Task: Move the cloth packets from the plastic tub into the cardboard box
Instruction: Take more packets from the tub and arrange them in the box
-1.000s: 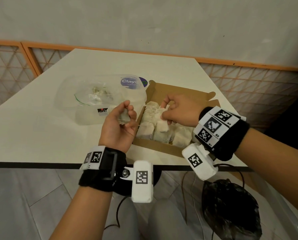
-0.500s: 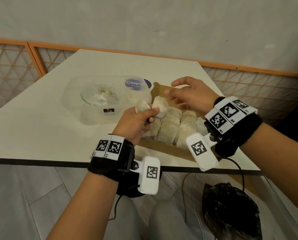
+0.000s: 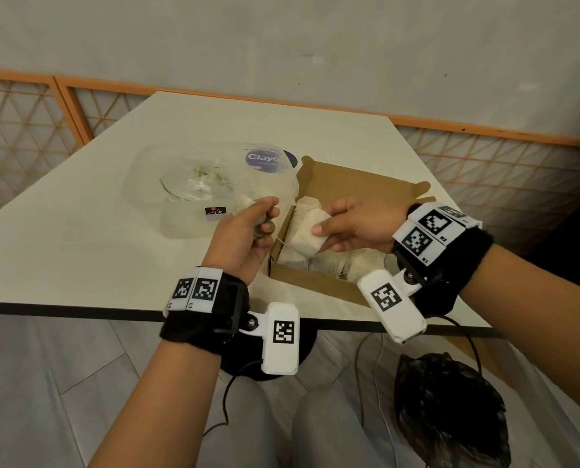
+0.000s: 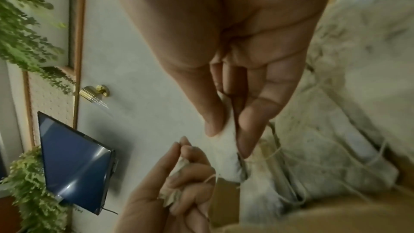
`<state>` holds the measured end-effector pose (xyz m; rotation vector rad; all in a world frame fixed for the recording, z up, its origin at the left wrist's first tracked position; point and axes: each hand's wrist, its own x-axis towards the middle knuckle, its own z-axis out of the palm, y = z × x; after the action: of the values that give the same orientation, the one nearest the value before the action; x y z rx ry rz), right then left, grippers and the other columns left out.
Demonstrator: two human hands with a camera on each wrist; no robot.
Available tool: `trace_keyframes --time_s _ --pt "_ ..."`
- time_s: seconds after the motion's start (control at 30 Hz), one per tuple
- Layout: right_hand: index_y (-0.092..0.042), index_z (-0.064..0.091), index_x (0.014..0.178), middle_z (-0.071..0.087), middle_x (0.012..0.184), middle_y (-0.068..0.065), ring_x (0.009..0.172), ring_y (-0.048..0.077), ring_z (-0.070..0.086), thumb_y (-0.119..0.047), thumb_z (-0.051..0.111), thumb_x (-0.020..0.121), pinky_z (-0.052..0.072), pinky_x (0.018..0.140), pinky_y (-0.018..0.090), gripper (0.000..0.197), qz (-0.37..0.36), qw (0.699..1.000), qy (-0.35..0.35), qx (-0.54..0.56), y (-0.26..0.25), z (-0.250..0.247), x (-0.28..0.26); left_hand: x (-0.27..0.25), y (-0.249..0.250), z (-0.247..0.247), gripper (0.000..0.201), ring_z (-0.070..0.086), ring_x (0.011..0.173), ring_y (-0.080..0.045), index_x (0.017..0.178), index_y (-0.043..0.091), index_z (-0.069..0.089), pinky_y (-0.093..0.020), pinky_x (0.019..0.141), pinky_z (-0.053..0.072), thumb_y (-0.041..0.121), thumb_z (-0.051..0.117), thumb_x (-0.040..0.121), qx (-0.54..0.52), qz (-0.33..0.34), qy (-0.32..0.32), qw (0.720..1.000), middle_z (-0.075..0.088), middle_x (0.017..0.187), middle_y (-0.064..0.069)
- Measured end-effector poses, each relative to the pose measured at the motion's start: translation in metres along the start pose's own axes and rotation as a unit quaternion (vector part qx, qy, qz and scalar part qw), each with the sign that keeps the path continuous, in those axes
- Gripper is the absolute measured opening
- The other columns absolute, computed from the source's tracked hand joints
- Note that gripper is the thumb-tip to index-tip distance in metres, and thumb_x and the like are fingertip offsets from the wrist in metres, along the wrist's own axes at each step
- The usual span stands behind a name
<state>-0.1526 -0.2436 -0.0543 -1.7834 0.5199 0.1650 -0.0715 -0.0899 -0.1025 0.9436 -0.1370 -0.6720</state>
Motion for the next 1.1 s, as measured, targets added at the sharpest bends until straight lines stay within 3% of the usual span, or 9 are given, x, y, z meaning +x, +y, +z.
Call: trace_keyframes --time_s 0.17,0.33,0.43,0.53,0.67,0.77,0.83,0.97,1.1 --pt "-0.010 0.060 0.079 0.066 0.069 0.004 0.053 0.009 0.065 0.001 0.064 0.082 0.051 0.051 0.015 0.012 0.043 0.997 -0.060 -0.037 0.004 0.019 0.012 -0.001 -0.001 -0.001 0.009 0.041 0.048 -0.003 0.087 0.010 0.061 -0.012 0.039 0.029 0.012 0.054 0.092 -0.005 0.001 -0.002 1.000 0.055 0.068 0.003" --pt "-0.015 0.057 0.095 0.055 0.081 0.003 0.068 0.015 0.054 -0.010 0.075 0.074 0.049 0.066 0.027 0.028 -0.032 0.971 0.036 -0.235 0.004 0.022 0.017 -0.002 0.001 -0.001 0.009 0.043 0.049 -0.003 0.087 0.011 0.062 -0.012 0.039 0.030 0.013 0.055 0.092 0.006 -0.001 0.001 1.000 0.056 0.068 0.003" --pt "-0.023 0.051 0.105 0.052 0.094 -0.002 0.081 0.011 0.052 -0.014 0.078 0.071 0.046 0.081 0.029 0.044 -0.111 0.962 0.093 -0.230 0.004 0.018 0.011 -0.004 0.003 -0.001 0.012 0.043 0.049 -0.003 0.086 0.012 0.061 -0.012 0.040 0.030 0.016 0.054 0.094 0.010 0.002 0.003 1.000 0.056 0.067 0.003" --pt "-0.024 0.055 0.097 0.055 0.092 -0.006 0.078 0.008 0.055 -0.014 0.073 0.077 0.047 0.075 0.019 0.030 -0.173 0.949 0.149 -0.217 0.004 0.010 -0.002 -0.005 0.007 -0.001 0.016 0.044 0.049 -0.003 0.085 0.013 0.060 -0.012 0.041 0.030 0.021 0.051 0.096 0.005 0.009 0.003 1.000 0.057 0.066 0.004" --pt "-0.024 0.057 0.103 0.059 0.083 -0.005 0.074 0.014 0.057 -0.015 0.070 0.080 0.049 0.075 0.035 0.028 -0.155 0.965 0.089 -0.193 0.010 0.020 -0.010 -0.007 0.012 0.009 0.019 0.045 0.047 -0.004 0.088 0.011 0.060 -0.012 0.039 0.030 0.022 0.048 0.098 0.008 0.000 -0.022 1.000 0.059 0.066 0.002" --pt "-0.028 0.052 0.112 0.060 0.082 -0.008 0.077 0.011 0.059 -0.015 0.070 0.079 0.049 0.079 0.030 0.039 -0.192 0.966 0.070 -0.160 0.011 0.030 -0.009 -0.012 0.013 0.021 0.023 0.046 0.046 -0.004 0.089 0.008 0.061 -0.013 0.037 0.033 0.022 0.045 0.099 0.063 -0.005 -0.063 0.996 0.065 0.065 0.000" --pt "-0.018 0.060 0.105 0.062 0.081 -0.007 0.077 0.009 0.059 -0.010 0.067 0.081 0.048 0.079 0.027 0.026 -0.205 0.962 0.060 -0.167 0.010 0.032 -0.007 -0.015 0.012 0.024 0.024 0.047 0.047 -0.004 0.089 0.008 0.062 -0.014 0.037 0.035 0.021 0.045 0.099 0.088 0.002 -0.076 0.993 0.067 0.066 0.000" --pt "-0.002 0.071 0.085 0.063 0.068 0.004 0.062 0.012 0.055 -0.012 0.065 0.084 0.047 0.067 0.022 0.012 -0.166 0.968 0.071 -0.176 0.012 0.030 -0.003 -0.016 0.017 0.021 0.023 0.050 0.051 -0.004 0.092 0.011 0.061 -0.013 0.039 0.036 0.023 0.043 0.099 0.057 -0.002 -0.095 0.994 0.068 0.074 -0.001" --pt "-0.004 0.073 0.083 0.065 0.067 0.000 0.059 0.008 0.055 -0.013 0.062 0.084 0.049 0.067 0.024 0.014 -0.099 0.938 0.061 -0.326 0.012 0.016 -0.001 -0.015 0.024 0.016 0.023 0.051 0.057 -0.004 0.091 0.015 0.061 -0.011 0.043 0.034 0.026 0.043 0.099 0.004 -0.007 -0.104 0.995 0.068 0.079 0.001"
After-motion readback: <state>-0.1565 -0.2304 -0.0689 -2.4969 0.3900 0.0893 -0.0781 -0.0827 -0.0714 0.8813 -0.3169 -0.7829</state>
